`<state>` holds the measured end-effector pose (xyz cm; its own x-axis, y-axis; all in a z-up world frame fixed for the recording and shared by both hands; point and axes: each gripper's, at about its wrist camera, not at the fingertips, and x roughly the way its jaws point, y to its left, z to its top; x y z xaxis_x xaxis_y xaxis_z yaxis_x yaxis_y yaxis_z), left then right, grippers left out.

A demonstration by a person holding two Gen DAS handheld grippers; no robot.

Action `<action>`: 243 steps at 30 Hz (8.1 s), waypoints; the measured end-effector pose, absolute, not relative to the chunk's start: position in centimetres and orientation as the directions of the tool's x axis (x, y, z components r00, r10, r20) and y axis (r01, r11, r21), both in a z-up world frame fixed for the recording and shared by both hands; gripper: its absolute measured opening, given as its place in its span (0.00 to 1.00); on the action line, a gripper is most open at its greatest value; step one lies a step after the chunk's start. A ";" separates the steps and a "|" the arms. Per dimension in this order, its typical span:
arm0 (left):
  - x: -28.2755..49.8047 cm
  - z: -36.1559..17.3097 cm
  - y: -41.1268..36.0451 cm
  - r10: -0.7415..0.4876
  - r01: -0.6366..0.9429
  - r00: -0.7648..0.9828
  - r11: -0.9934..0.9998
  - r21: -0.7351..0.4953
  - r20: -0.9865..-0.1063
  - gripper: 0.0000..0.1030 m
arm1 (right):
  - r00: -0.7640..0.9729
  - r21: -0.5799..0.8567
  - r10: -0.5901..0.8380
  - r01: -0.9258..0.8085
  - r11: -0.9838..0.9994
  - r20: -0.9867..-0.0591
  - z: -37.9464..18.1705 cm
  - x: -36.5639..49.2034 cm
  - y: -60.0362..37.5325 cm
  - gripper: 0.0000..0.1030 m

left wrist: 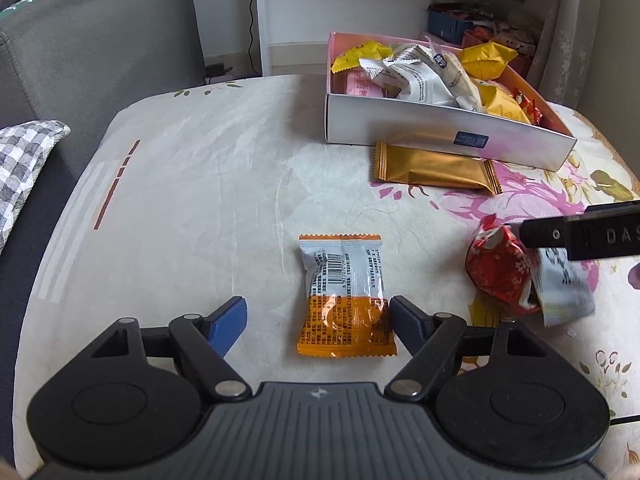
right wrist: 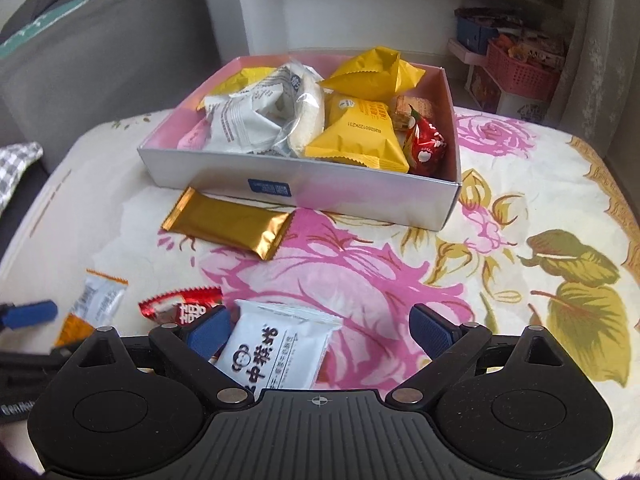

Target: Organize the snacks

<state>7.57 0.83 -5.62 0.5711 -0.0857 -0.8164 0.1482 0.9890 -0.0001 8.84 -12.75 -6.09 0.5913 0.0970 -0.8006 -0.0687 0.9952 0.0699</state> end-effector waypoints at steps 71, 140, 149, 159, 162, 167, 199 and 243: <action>8.4 -2.0 -0.3 -0.200 0.158 0.665 0.979 -0.126 -0.720 0.35 | 0.634 0.169 0.165 -0.055 0.984 -0.755 -2.6 5.4 -16.6 0.43; 18.9 -0.7 -9.1 -0.200 0.203 0.687 0.976 -0.080 -0.698 0.68 | 0.788 0.620 0.260 0.189 0.761 -0.559 -3.0 15.0 -25.7 0.67; 16.0 -0.6 -6.7 -0.200 0.204 0.660 0.975 -0.084 -0.724 0.72 | 0.779 0.581 0.266 0.150 0.800 -0.568 -1.6 13.0 -24.3 0.76; 12.4 -1.2 -5.0 -0.235 0.208 0.622 0.969 -0.132 -0.746 0.82 | 0.731 0.514 0.241 0.173 0.840 -0.639 -1.0 10.4 -22.8 0.84; 11.2 -1.4 -4.8 -0.247 0.226 0.624 0.965 -0.132 -0.742 0.87 | 0.726 0.492 0.230 0.168 0.854 -0.648 -0.9 9.4 -22.2 0.89; 9.6 -1.9 -4.9 -0.262 0.254 0.617 0.959 -0.127 -0.742 0.92 | 0.707 0.474 0.227 0.171 0.863 -0.669 -1.4 8.3 -21.4 0.89; 7.9 -4.7 -6.2 -0.244 0.332 0.617 0.943 -0.034 -0.748 0.46 | 0.723 0.260 0.129 0.071 0.963 -0.678 -4.3 7.5 -19.2 0.92; 8.2 -5.2 2.8 -0.113 0.240 0.622 0.970 0.051 -0.775 0.55 | 0.632 0.275 0.394 -0.283 0.919 -0.667 -5.8 10.9 -10.0 0.60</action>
<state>8.24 2.75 -5.17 0.6223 -0.1130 -0.7746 0.2397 0.9695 0.0511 10.94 -9.96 -5.83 0.6320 0.3941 -0.6673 -0.2827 0.9190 0.2749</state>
